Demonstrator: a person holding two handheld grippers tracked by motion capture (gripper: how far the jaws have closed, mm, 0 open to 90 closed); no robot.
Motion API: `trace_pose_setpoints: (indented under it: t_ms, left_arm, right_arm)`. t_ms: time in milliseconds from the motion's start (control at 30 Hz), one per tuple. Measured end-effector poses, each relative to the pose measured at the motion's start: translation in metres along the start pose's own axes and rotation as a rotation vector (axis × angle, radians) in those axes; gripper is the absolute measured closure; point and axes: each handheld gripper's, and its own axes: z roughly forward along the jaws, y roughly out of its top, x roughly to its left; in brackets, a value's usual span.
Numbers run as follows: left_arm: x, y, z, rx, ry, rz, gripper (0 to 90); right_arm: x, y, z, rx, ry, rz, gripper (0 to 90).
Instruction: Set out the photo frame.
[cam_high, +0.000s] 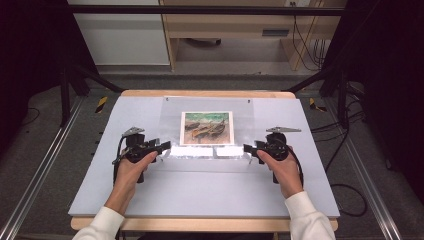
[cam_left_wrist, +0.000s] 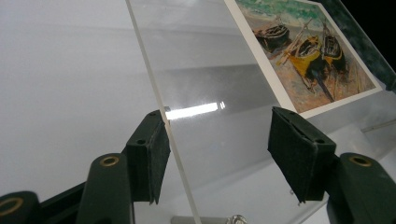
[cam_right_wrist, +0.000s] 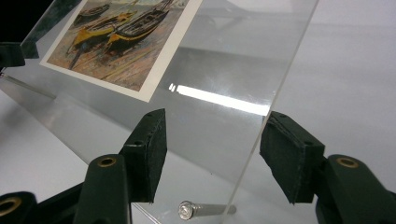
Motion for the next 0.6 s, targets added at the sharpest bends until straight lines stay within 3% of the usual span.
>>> trace_pose_setpoints:
  t_ms: [600]
  left_arm:
    - [-0.0055, -0.0068, -0.0083, -0.024, 0.012, 0.012, 42.0]
  right_arm:
    - [0.0070, -0.0080, -0.0073, -0.025, -0.023, -0.048, 44.2]
